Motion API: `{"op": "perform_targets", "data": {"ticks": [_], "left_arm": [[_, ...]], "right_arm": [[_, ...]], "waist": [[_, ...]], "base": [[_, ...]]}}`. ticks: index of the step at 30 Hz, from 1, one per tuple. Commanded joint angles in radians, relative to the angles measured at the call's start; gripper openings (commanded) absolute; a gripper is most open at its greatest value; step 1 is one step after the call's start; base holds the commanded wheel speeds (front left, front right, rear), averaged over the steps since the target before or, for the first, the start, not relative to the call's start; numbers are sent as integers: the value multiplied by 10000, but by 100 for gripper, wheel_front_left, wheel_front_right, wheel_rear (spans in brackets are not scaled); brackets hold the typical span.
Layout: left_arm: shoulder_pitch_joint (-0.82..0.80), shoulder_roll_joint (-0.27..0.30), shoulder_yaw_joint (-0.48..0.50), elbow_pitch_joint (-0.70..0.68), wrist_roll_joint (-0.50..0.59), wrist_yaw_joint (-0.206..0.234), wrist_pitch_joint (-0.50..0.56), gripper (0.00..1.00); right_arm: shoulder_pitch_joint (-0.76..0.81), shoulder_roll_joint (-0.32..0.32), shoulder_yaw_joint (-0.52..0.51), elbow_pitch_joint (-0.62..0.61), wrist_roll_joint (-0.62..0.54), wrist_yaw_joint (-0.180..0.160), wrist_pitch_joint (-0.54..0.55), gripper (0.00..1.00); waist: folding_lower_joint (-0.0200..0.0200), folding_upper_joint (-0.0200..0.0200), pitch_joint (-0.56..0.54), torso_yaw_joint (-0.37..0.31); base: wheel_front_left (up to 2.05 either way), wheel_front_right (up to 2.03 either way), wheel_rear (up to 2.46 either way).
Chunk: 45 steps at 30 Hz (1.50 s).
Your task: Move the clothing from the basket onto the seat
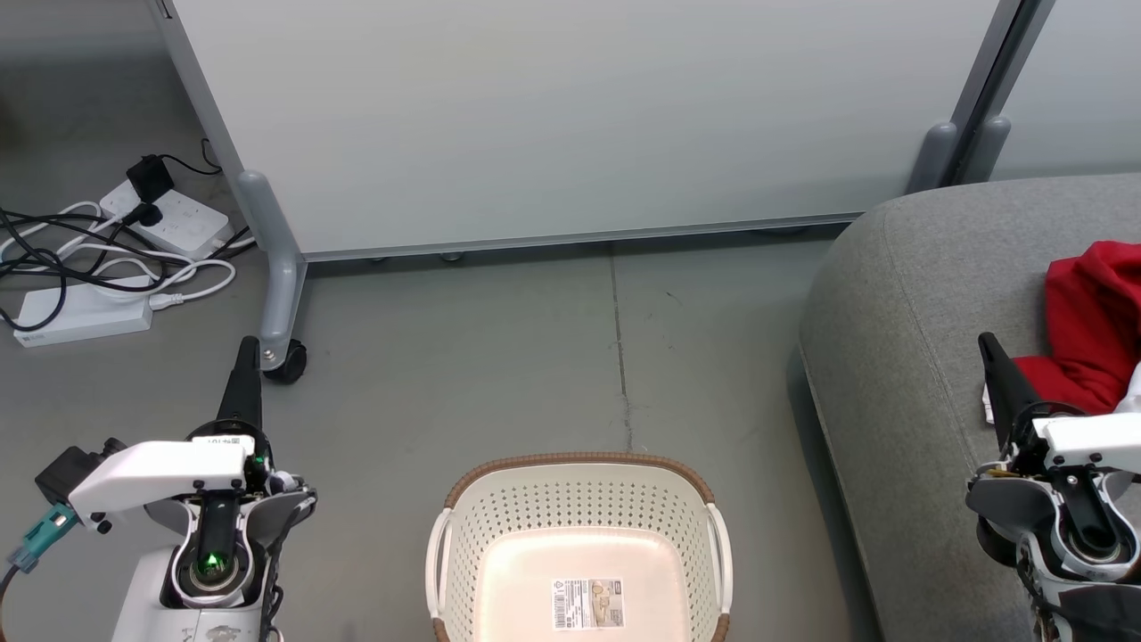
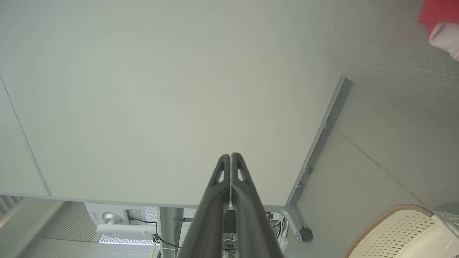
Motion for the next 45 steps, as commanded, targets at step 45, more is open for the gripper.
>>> {"op": "perform_targets", "data": {"ticks": [45], "left_arm": [[-633,-175,338,477,-1219,-389,263,0]], "right_arm": [[-552,-113,-174,564,1436,21,214,0]], "waist": [[0,0,50,43]], "base": [[0,0,0]]}}
